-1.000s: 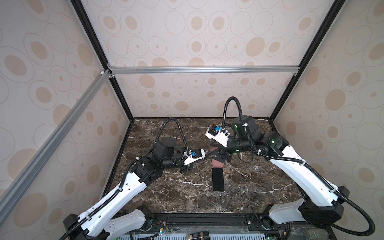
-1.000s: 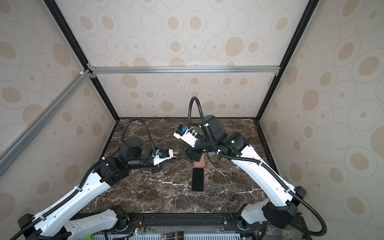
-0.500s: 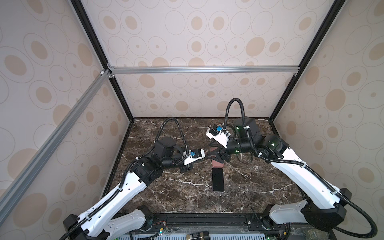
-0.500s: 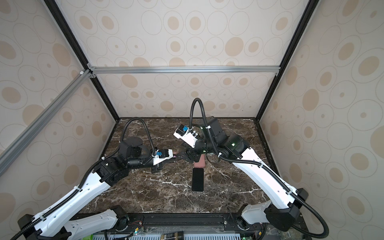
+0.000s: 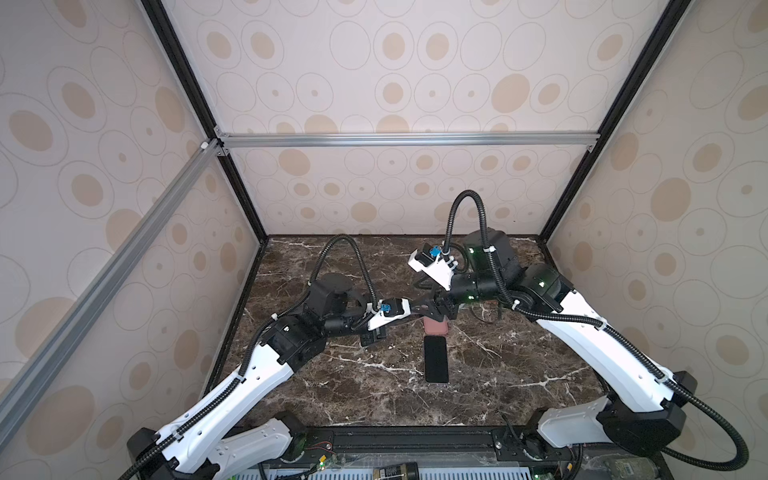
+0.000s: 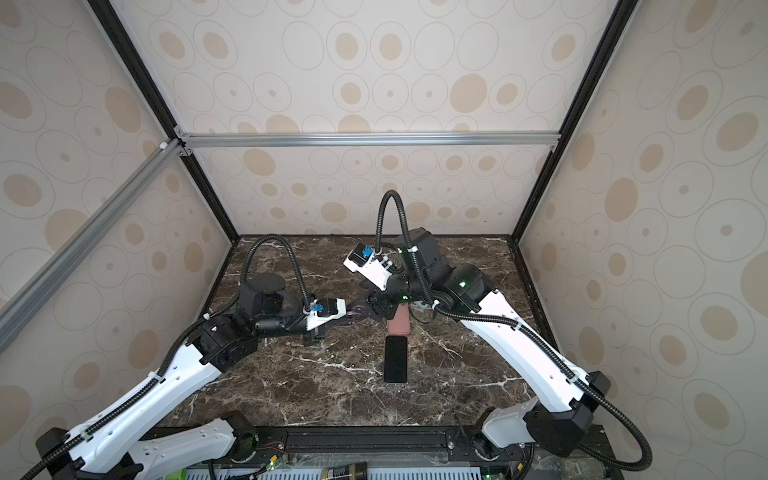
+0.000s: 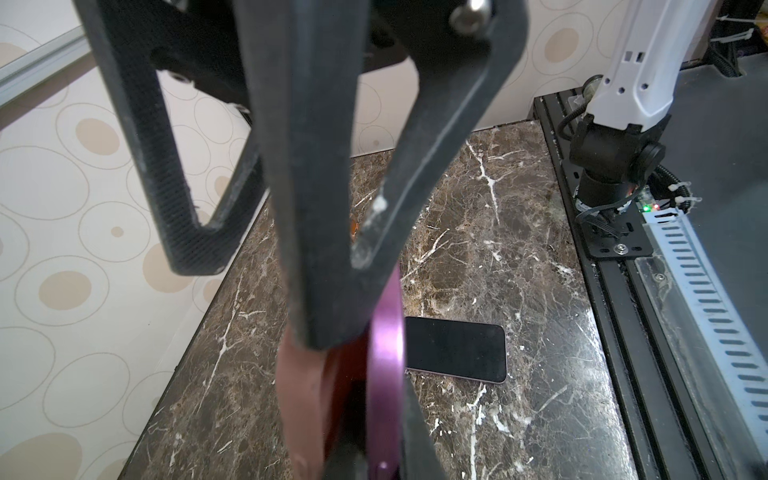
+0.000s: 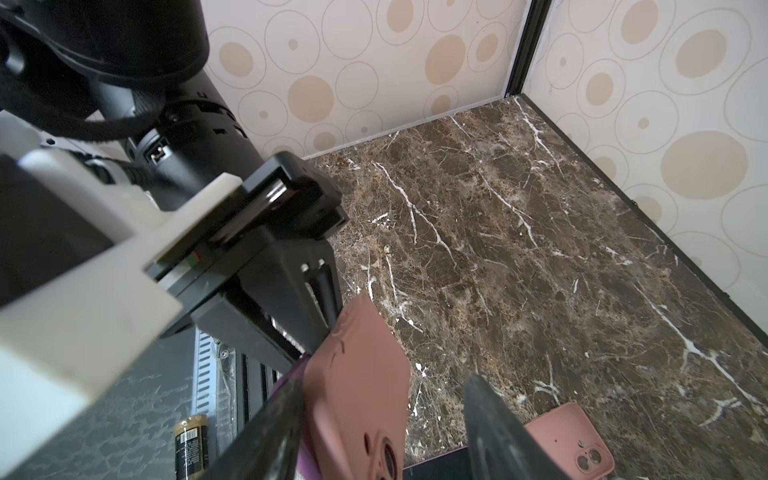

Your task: Take the phone out of the phone case

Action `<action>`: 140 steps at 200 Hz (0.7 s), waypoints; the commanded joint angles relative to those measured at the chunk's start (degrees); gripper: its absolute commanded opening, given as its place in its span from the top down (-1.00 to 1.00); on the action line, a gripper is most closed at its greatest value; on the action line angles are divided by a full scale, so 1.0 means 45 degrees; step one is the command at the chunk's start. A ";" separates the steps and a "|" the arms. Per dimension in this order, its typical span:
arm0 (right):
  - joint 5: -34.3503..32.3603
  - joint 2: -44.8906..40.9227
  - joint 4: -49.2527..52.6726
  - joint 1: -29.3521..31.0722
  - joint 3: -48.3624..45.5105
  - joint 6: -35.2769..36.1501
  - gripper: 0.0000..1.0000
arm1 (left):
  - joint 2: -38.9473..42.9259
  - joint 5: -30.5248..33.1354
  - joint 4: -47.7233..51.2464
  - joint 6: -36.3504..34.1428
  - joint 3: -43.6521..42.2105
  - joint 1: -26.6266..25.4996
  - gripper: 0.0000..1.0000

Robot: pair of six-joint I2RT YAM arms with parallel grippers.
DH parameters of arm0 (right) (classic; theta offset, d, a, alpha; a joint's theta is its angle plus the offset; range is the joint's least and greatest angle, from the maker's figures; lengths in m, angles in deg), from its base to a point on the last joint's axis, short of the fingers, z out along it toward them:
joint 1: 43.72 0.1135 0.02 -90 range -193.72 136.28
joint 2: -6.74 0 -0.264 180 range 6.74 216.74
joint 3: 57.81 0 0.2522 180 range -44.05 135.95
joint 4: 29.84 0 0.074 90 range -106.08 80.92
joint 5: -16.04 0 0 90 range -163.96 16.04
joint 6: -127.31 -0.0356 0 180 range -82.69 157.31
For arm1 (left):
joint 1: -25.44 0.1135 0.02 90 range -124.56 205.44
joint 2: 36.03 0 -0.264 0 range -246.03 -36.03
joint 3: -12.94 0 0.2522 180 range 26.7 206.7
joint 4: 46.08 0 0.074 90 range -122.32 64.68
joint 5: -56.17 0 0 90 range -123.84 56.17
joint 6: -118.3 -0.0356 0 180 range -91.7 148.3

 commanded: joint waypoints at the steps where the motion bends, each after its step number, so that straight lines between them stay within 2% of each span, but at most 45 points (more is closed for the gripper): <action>1: -0.0421 0.0393 0.1265 0.0026 0.0377 0.0618 -0.25 | 0.0269 -0.0339 -0.0761 -0.0539 0.0640 -0.0051 1.00; 33: -0.1709 0.0583 0.2118 0.0021 0.0419 0.1059 -0.17 | 0.0366 -0.0234 -0.0752 -0.0546 0.0543 -0.0041 1.00; 61: -0.1910 0.0641 0.2375 0.0032 0.0358 0.1144 -0.16 | 0.0360 -0.0306 -0.0772 -0.0507 0.0501 -0.0054 1.00; 89: -0.1578 0.0826 0.2337 0.0044 0.0362 0.1066 -0.14 | 0.0313 -0.0473 -0.0829 -0.0459 0.0542 -0.0054 1.00; 112: -0.0703 0.1168 0.2348 0.0042 0.0549 0.0985 -0.11 | 0.0290 -0.0540 -0.0905 -0.0429 0.0527 -0.0047 1.00; 140: -0.0276 0.1129 0.2408 0.0046 0.0534 0.1024 0.00 | 0.0358 -0.0347 -0.0962 -0.0374 0.0466 -0.0053 1.00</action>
